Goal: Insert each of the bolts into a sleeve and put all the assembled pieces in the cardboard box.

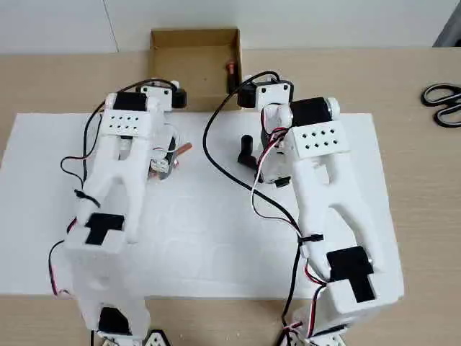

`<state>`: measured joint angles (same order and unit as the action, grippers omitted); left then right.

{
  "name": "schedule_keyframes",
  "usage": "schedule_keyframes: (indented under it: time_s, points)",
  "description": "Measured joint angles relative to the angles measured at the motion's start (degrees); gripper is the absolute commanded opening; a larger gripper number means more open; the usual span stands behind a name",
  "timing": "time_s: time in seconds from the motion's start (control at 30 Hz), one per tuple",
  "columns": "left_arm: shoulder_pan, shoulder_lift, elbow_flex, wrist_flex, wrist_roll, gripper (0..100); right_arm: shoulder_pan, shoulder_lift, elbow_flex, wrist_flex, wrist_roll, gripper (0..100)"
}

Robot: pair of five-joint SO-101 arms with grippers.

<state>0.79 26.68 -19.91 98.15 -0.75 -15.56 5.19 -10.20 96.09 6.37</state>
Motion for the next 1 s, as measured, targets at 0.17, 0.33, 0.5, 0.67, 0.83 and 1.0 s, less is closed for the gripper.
schedule_keyframes:
  time_s: [0.17, 0.33, 0.5, 0.67, 0.83, 1.0]
  points:
    - [0.0, -4.2, 0.0, 1.1, -2.8, 1, 0.0, 0.0, 0.0, 0.0, 0.0, 0.4]
    - [0.6, -8.9, 5.6, 1.1, -8.7, 1, 0.0, 0.0, 0.0, 0.0, 0.0, 0.4]
    - [1.4, -14.6, 13.5, 1.1, -14.0, 1, 0.0, 0.0, 0.0, 0.0, 0.0, 0.4]
    - [1.3, -20.4, 20.9, 1.1, -20.3, 1, 0.0, 0.0, 0.0, 0.0, 0.0, 0.4]
    - [1.3, -21.5, 27.6, 0.8, -28.0, 1, 0.0, 0.0, 0.0, 0.0, 0.0, 0.4]
    - [0.6, -21.5, 32.0, -2.2, -34.9, 2, 0.0, 0.0, 0.0, 0.0, 0.0, 0.4]
